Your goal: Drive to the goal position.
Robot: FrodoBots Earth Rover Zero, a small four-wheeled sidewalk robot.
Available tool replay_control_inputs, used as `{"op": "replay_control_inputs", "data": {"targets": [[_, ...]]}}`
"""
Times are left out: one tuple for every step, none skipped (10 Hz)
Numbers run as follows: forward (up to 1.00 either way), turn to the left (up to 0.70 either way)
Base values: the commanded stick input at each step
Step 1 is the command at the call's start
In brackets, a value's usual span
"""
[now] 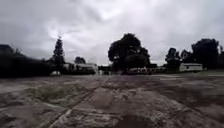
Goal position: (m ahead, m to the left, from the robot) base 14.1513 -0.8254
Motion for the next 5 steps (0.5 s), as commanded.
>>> {"op": "replay_control_inputs", "data": {"targets": [[0.70, 0.00], [0.70, 0.00], [0.70, 0.00], [0.70, 0.00], [0.70, -0.03]]}}
